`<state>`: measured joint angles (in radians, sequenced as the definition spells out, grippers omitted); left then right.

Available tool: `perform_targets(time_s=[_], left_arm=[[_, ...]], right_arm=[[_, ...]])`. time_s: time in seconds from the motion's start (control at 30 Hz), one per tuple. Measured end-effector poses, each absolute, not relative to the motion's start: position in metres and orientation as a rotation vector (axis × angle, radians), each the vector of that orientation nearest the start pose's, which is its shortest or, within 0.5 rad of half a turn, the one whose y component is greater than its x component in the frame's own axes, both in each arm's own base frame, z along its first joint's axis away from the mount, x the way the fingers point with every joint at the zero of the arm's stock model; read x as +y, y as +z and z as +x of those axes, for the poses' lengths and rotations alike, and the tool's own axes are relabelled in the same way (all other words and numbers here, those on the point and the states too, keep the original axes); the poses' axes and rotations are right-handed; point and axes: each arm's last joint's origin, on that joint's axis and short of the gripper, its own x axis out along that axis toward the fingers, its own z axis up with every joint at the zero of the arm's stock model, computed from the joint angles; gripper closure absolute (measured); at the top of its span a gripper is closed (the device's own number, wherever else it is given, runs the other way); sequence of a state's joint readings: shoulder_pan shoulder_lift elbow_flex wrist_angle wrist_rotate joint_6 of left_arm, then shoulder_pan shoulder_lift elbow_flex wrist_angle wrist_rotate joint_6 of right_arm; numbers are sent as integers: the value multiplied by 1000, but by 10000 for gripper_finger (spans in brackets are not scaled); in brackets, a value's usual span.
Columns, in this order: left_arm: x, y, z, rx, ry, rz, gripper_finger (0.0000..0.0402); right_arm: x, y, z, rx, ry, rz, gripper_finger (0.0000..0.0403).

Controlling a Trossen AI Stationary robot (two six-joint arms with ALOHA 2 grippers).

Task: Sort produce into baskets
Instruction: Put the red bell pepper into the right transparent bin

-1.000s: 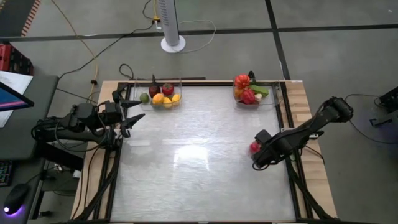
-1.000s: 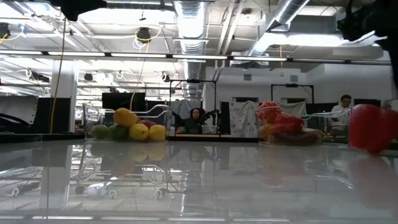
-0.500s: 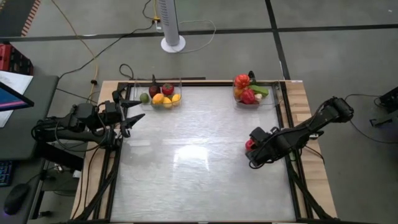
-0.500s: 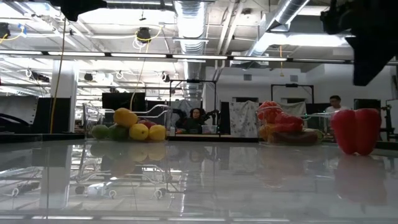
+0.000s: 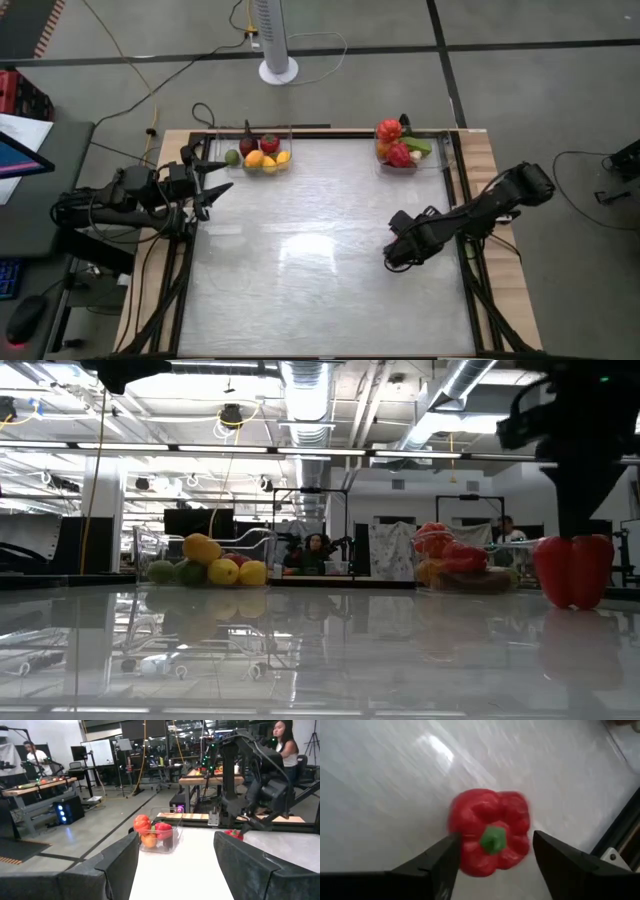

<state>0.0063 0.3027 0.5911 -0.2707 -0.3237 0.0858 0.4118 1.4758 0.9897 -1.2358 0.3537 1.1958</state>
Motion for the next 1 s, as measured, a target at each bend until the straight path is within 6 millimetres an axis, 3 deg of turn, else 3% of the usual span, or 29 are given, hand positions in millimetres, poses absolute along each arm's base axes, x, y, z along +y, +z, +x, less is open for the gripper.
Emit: perform_targets(time_s=[0.13,0.43,0.7,1.0], left_arm=[[10,311,81,-3,331,86,157],[10,311,81,-2,331,86,157],[10,311,81,-2,331,86,157],[10,311,81,-2,331,86,157]], right_arm=[[77,203,216,1390,-853,291,191],[72,209,215,1363,-842,334,384],[72,210,215,1363,-842,338,378],[78,210,214,1358,-808,310,277]])
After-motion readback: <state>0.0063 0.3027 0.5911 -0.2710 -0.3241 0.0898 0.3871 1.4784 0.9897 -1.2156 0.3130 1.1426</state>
